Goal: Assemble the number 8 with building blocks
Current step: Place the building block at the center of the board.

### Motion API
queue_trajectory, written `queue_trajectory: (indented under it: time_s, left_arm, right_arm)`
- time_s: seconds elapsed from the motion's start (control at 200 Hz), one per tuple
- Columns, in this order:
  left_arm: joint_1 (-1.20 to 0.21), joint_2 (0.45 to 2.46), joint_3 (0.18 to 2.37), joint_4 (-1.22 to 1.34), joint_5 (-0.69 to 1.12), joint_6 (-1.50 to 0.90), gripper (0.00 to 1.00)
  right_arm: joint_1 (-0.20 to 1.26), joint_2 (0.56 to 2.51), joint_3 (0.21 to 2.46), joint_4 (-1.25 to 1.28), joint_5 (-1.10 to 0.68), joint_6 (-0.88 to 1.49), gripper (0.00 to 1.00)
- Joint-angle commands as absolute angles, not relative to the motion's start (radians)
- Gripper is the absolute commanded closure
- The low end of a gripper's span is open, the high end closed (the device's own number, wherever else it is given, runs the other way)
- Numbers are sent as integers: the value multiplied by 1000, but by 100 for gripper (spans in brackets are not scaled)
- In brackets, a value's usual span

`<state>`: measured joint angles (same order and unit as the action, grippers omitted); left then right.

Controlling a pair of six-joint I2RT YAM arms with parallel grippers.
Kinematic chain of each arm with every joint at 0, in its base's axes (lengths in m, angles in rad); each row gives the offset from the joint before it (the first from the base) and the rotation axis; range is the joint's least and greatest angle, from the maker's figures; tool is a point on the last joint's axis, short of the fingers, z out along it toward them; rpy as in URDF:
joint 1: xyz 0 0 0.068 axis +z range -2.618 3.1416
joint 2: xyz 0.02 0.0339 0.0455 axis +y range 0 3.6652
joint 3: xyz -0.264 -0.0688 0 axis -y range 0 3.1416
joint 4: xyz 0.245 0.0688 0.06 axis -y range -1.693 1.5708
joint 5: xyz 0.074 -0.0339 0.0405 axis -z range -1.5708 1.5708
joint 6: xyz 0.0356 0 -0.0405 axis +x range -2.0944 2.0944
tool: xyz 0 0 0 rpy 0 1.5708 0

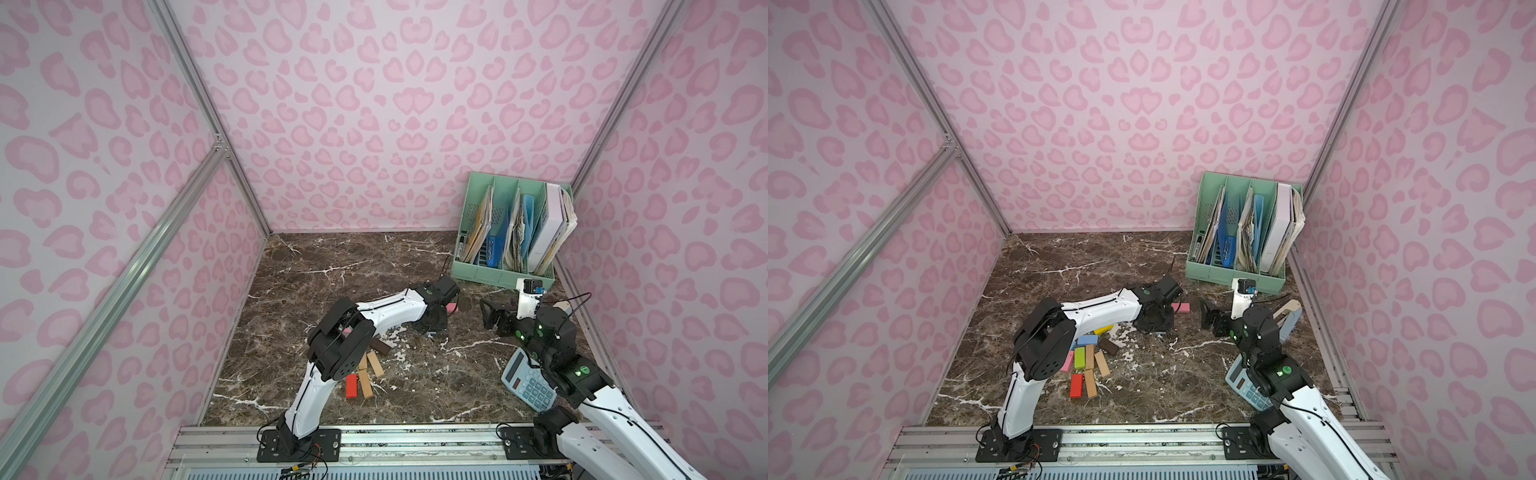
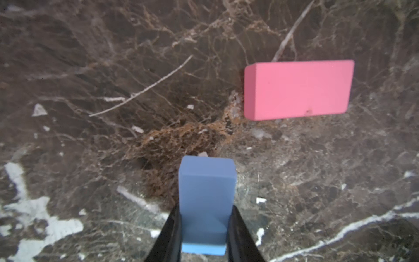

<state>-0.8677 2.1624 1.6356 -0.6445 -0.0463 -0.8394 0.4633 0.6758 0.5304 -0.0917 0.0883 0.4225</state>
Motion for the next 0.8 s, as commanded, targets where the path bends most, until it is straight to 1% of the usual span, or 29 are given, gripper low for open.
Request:
queue_trajectory:
  time_s: [0.0,0.175,0.46,0.575,0.68,0.795]
  left_arm:
    - [-868,2193,1647,-643,-10,-851,77]
    - [-868,2200,1654,-632,4,-857,61]
    - [-866,2152,1649,-620,9,-849,44]
    - [-862,2063,1632,-624,-24,-824,39]
    - [-852,1953,1602,-645,-74,-785,32]
    - [-834,1802,1539,-654,-141,-725,19]
  right_arm:
    - [459,672,527,-85,81,419,2]
    - [450,673,521,-92,72,412,2]
    - [440,674,519,-108,63,411,2]
    - [439,684,526,-126,63,421,2]
    - [438,711,536,-150,68,440,4]
    - [439,773,558,-182,72,479,5]
